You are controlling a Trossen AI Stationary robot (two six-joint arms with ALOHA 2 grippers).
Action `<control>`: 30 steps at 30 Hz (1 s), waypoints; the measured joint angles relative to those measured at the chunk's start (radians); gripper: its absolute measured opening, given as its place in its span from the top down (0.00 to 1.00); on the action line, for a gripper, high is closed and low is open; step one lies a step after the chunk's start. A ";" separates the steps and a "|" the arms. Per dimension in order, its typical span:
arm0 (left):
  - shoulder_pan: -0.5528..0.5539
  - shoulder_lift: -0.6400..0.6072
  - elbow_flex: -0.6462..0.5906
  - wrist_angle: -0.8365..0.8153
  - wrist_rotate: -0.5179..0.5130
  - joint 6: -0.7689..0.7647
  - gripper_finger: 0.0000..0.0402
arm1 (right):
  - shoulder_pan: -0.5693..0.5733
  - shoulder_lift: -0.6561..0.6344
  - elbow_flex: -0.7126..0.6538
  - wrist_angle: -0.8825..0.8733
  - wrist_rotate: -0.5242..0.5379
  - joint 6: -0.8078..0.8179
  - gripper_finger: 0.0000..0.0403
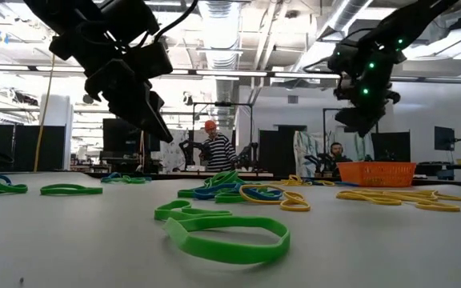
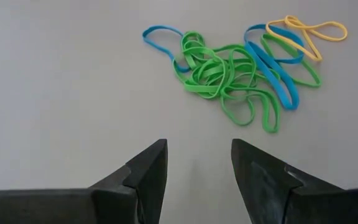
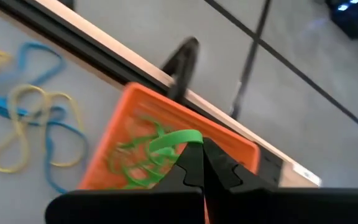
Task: Sort rubber bands into baskets
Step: Put the green rubber band into the orange bin
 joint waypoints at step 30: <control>-0.049 0.000 0.000 -0.158 0.007 -0.092 0.58 | -0.063 0.078 0.000 -0.058 -0.038 0.096 0.42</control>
